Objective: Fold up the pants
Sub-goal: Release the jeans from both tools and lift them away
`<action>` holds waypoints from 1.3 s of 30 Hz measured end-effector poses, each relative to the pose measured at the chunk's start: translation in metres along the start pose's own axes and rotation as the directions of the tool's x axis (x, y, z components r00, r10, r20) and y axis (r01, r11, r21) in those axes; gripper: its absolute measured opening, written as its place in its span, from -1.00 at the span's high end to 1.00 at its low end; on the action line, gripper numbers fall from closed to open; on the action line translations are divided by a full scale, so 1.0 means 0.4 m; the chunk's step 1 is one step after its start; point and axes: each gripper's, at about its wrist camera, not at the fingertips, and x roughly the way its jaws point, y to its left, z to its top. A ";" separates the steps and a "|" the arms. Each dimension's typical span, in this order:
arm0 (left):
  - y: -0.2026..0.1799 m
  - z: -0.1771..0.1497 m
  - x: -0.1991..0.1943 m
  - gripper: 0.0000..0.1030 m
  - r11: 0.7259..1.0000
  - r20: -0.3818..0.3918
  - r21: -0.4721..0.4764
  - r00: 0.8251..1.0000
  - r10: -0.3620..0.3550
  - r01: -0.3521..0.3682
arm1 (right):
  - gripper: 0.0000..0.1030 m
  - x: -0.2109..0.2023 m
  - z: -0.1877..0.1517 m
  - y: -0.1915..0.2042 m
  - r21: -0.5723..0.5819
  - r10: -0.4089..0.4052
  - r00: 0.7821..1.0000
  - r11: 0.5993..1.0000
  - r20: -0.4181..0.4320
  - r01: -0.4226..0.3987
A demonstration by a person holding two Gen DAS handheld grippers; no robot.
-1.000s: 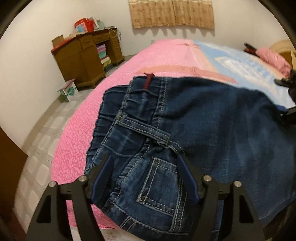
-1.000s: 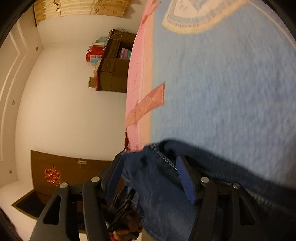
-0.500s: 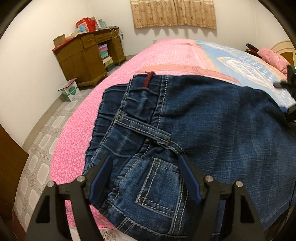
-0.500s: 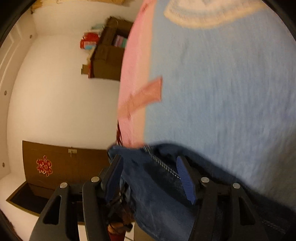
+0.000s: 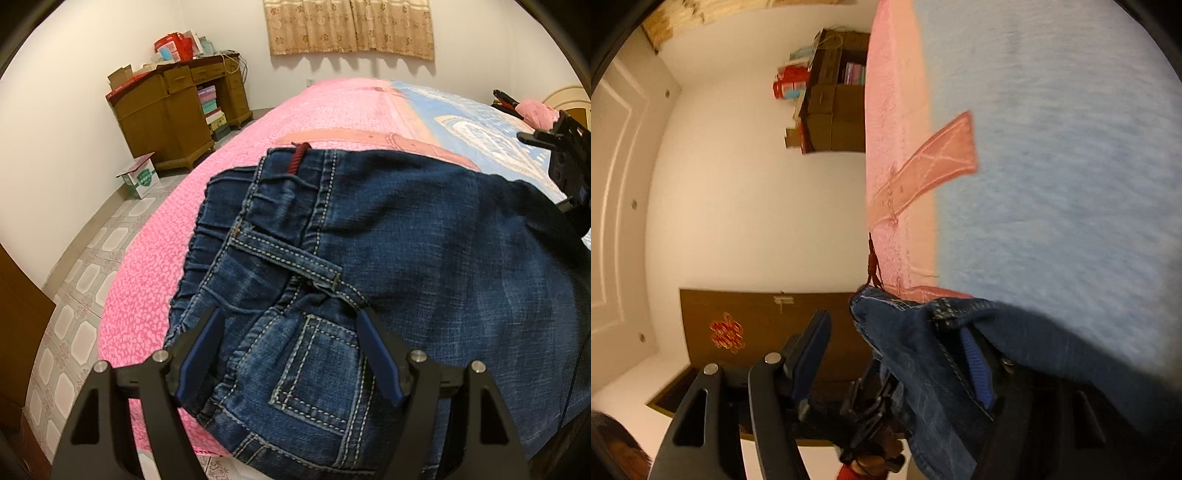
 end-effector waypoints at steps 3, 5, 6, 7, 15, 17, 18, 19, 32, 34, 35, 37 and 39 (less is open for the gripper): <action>0.004 0.002 0.004 -0.51 1.000 0.005 -0.002 1.000 -0.008 0.008 | -0.33 -0.031 0.018 0.041 -0.010 0.066 0.998 0.998 0.003 -0.066; 0.000 0.000 0.009 -0.53 1.000 0.008 -0.005 1.000 -0.006 0.006 | -0.33 -0.037 0.051 0.061 0.012 0.067 0.997 0.998 -0.034 -0.067; -0.004 -0.001 0.010 -0.53 1.000 0.010 -0.003 1.000 -0.002 0.002 | -0.32 -0.032 0.065 0.062 0.019 0.035 0.999 0.999 -0.042 -0.034; -0.008 -0.002 0.010 -0.53 1.000 0.012 0.003 1.000 0.004 -0.004 | -0.32 -0.021 0.082 0.056 0.031 -0.007 0.999 0.999 -0.038 0.008; -0.005 -0.011 0.009 -0.54 0.999 0.011 0.027 1.000 -0.018 0.018 | 0.04 -0.011 0.136 -0.004 0.060 -0.090 0.984 0.993 -0.155 0.100; -0.007 -0.008 0.010 -0.56 1.000 0.011 0.027 1.000 -0.010 0.010 | 0.02 -0.067 0.119 0.028 -0.017 -0.152 0.982 0.988 -0.110 0.151; -0.009 -0.008 0.010 -0.56 1.000 0.011 0.029 1.000 -0.006 0.006 | 0.02 -0.123 0.118 0.050 -0.066 -0.196 0.981 0.978 0.001 0.196; -0.010 -0.005 0.010 -0.56 1.000 0.007 0.028 1.000 -0.004 0.004 | 0.02 -0.178 0.117 0.055 -0.070 -0.190 0.978 0.978 0.085 0.196; 0.012 0.049 -0.097 -0.56 1.000 0.049 -0.024 0.999 0.002 -0.001 | 0.17 -0.010 -0.175 0.120 -0.437 -0.615 0.758 0.633 0.216 0.639; 0.024 0.045 -0.120 -0.56 1.000 0.058 -0.030 0.998 -0.002 0.003 | 0.40 -0.032 -0.144 0.100 -0.396 -0.568 0.779 0.673 0.265 0.625; 0.032 0.043 -0.132 -0.56 0.999 0.059 -0.041 0.998 -0.007 0.009 | 0.53 -0.062 -0.122 0.097 -0.337 -0.546 0.785 0.709 0.292 0.619; 0.038 0.041 -0.147 -0.57 0.998 0.058 -0.058 0.998 -0.013 0.016 | 0.50 -0.126 -0.106 0.120 -0.224 -0.530 0.765 0.748 0.366 0.625; 0.035 0.039 -0.164 -0.57 0.997 0.059 -0.073 0.998 -0.032 0.036 | 0.47 -0.258 -0.138 0.157 -0.181 -0.443 0.759 0.795 0.478 0.578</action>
